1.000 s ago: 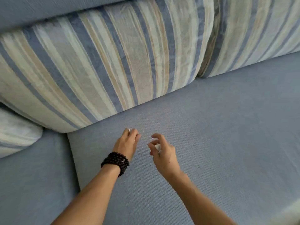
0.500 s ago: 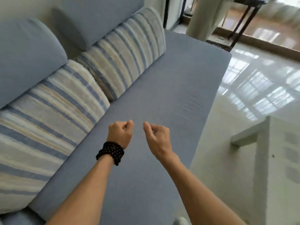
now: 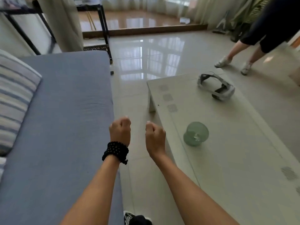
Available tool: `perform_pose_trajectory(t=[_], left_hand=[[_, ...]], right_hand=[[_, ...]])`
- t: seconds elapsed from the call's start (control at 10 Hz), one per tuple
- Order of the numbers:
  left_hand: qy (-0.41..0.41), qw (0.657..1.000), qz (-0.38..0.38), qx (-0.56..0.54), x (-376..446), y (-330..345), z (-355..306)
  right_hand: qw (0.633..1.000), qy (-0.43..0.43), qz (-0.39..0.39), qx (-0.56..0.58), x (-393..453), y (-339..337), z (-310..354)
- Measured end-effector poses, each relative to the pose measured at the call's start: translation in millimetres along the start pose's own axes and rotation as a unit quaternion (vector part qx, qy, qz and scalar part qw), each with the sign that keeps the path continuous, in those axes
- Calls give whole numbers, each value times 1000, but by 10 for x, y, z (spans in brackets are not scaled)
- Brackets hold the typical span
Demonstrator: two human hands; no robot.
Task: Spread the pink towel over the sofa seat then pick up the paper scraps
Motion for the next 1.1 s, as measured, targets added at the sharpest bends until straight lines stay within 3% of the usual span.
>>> perform_pose_trajectory(t=[0.2,0.4,0.6,0.7,0.8,1.1], left_hand=[[-88,981,175,5,-889,1850,-51],[-96,954,264,99,-1513,3010,-33],[-63,956,264,111,-1145,3678,-20],[-48,969,216,107,-655,3935,70],[-82,970,201,108,-176,4219,317],[-179,934,298,86,183,4699,1004]], right_hand=[[991,106,-67,40,-357,-1780,-920],[980,149,-129,27,-436,-2843,-1654],[970,166,-176,29,93,-3014,-2148],[961,189,-195,52,492,-2803,-2512],[945,225,-224,80,803,-2533,-2934],[881,347,-212,243,803,-2015,-3681]])
Point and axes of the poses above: each hand's wrist, its own x-axis towards the middle knuckle, its own y-axis out of the palm, z = x × y, the point moved 10 cm from there along x, towards the middle knuckle, and after that the axes turned 15 degrees about -y, right-handed, at the moved point
